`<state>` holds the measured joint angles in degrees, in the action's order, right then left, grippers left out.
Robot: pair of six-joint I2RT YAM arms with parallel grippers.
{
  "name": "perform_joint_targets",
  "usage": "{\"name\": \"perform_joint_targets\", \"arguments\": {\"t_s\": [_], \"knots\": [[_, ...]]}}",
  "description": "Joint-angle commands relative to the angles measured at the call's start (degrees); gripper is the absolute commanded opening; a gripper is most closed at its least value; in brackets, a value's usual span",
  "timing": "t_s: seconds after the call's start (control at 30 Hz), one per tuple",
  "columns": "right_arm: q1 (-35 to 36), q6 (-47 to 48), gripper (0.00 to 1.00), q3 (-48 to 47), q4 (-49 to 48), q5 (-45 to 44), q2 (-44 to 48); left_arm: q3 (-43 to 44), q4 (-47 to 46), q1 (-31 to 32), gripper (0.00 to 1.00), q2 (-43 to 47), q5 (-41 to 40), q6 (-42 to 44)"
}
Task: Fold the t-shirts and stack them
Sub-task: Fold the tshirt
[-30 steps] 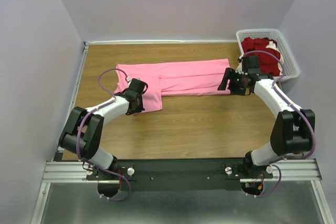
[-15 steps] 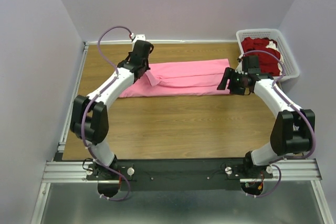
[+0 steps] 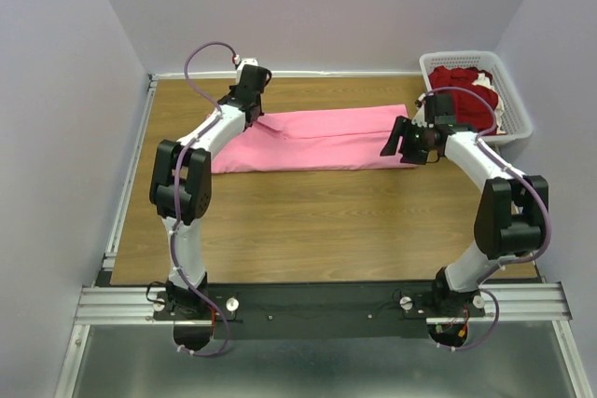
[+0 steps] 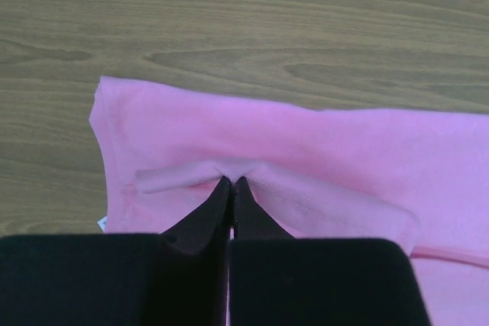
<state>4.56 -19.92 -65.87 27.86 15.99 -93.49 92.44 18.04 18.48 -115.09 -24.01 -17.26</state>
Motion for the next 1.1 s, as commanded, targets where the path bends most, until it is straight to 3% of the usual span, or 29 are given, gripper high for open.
{"name": "perform_joint_targets", "arguments": {"t_s": [0.0, 0.03, 0.13, 0.23, 0.33, 0.43, 0.47, 0.6, 0.67, 0.8, 1.07], "knots": [[0.45, -1.52, 0.73, -3.04, -2.89, 1.41, -3.61, 0.81, -1.87, -0.29, 0.18, -1.72, -0.25, 0.03], [0.54, -1.61, 0.73, -3.30, -3.07, 1.68, -3.97, 0.46, -2.13, -0.29, 0.36, -1.72, -0.16, 0.03], [0.63, -1.79, 0.73, -3.30, -3.51, 1.59, -4.77, -1.21, -4.06, -0.64, 0.49, -0.41, 0.19, -0.41], [0.63, -1.79, 0.73, -2.95, -3.95, 0.54, -4.86, -2.88, -4.42, -1.51, 0.71, 2.75, 0.19, -1.81], [0.63, -2.14, 0.72, -2.43, -4.65, -2.35, -4.94, -7.00, -4.95, -2.66, 0.72, 8.28, 0.02, -4.00], [0.54, -2.93, 0.72, -2.16, -5.53, -4.38, -5.12, -14.99, -6.87, -3.71, 0.61, 15.93, 1.41, -5.85], [0.54, -3.19, 0.72, -2.25, -5.97, -5.52, -5.29, -17.36, -7.58, -3.98, 0.51, 17.86, 2.12, -6.99], [0.45, -4.60, 0.62, -3.13, -7.46, -7.72, -7.05, -29.92, -11.35, -4.59, 0.29, 24.37, 6.59, -8.93], [0.28, -5.73, 0.56, -3.83, -8.78, -8.86, -7.93, -32.05, -11.97, -5.99, 0.24, 24.12, 8.97, -9.64], [-0.07, -7.14, 0.54, -6.02, -10.36, -10.62, -10.65, -33.91, -13.64, -9.07, 0.12, 19.83, 13.19, -10.34], [-1.65, -8.73, 0.50, -3.41, -13.00, -14.14, -15.31, -34.96, -11.10, -12.94, 0.00, 14.72, 12.76, -9.64]]}}
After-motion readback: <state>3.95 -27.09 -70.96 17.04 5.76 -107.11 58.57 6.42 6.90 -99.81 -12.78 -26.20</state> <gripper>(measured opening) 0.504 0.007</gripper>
